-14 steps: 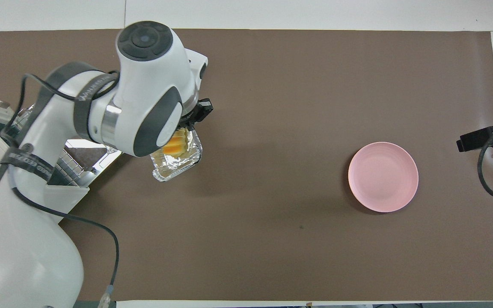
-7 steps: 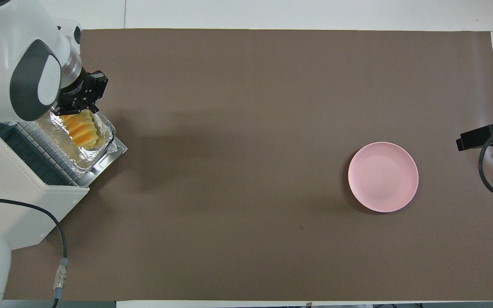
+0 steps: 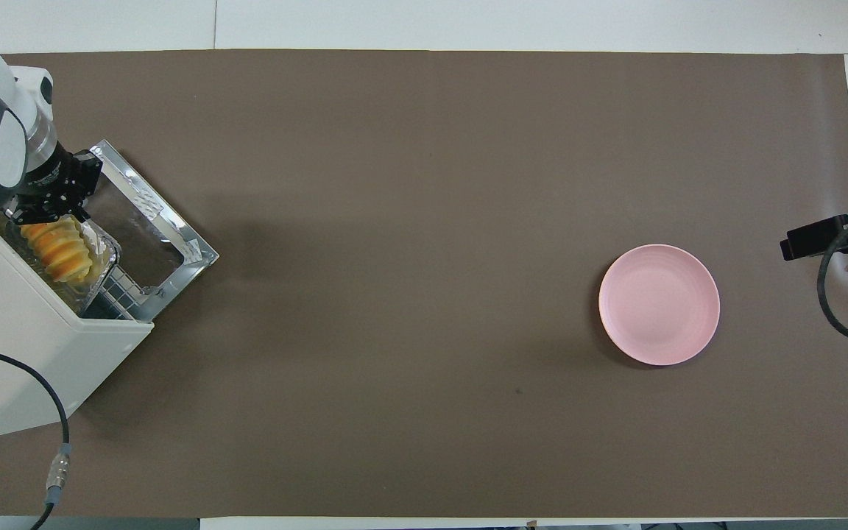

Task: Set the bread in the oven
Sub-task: 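Lower the foil tray into the oven and release with the left gripper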

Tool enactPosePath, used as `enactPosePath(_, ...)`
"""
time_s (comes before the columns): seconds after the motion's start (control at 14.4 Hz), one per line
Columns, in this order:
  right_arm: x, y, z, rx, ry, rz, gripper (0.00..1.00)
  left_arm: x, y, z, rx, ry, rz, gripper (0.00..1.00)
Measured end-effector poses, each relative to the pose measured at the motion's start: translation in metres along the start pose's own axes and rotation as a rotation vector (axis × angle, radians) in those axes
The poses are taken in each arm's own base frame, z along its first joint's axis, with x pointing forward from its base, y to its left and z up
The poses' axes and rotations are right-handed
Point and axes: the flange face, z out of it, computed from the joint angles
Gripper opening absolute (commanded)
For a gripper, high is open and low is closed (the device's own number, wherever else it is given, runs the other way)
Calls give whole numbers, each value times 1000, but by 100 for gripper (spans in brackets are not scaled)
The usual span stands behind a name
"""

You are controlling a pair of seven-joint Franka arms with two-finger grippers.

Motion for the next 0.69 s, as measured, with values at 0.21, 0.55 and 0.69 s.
enactPosePath(0.21, 0, 0, 0, 0, -1, 0, 100, -2, -13, 11, 42, 3, 6, 0)
enactPosePath(0.55, 0, 0, 0, 0, -1, 0, 100, -5, -23, 24, 38, -4, 17, 73)
enactPosePath(0.69, 0, 0, 0, 0, -1, 0, 100, -6, -24, 22, 33, -2, 22, 100)
